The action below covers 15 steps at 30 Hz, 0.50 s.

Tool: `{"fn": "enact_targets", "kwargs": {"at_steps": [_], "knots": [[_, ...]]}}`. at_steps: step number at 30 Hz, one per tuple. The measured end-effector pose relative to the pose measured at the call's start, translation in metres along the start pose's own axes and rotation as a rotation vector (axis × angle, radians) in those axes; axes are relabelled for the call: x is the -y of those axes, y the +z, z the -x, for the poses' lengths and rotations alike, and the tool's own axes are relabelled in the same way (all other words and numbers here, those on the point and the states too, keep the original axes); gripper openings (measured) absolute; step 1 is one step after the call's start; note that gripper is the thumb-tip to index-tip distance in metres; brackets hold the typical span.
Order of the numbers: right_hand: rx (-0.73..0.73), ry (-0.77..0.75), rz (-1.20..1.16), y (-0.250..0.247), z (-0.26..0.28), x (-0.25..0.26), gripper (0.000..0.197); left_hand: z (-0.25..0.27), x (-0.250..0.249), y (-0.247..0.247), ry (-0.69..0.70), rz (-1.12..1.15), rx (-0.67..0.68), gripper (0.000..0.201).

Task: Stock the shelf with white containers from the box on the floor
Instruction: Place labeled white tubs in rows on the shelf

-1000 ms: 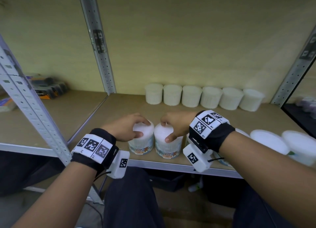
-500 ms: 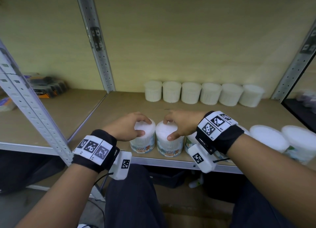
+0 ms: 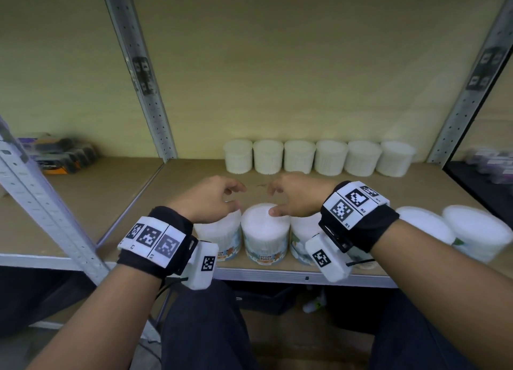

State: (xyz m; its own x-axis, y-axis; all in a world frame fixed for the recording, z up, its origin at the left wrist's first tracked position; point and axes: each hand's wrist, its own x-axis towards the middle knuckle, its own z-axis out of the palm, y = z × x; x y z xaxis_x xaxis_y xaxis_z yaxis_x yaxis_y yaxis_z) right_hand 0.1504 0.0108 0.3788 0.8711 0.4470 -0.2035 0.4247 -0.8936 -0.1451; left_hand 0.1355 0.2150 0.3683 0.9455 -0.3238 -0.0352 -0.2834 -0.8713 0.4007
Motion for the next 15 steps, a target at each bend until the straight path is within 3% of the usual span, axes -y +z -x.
{"fn": "enact_targets", "kwargs": {"at_steps": [10, 15], "knots": [[-0.180, 0.229, -0.085, -0.031, 0.016, -0.105, 0.044, -0.084, -0.079, -0.002, 0.133, 0.120, -0.129, 0.035], [-0.239, 0.351, -0.111, -0.051, 0.026, -0.172, 0.042, -0.145, -0.128, 0.008, 0.179, 0.154, -0.120, 0.034]]}}
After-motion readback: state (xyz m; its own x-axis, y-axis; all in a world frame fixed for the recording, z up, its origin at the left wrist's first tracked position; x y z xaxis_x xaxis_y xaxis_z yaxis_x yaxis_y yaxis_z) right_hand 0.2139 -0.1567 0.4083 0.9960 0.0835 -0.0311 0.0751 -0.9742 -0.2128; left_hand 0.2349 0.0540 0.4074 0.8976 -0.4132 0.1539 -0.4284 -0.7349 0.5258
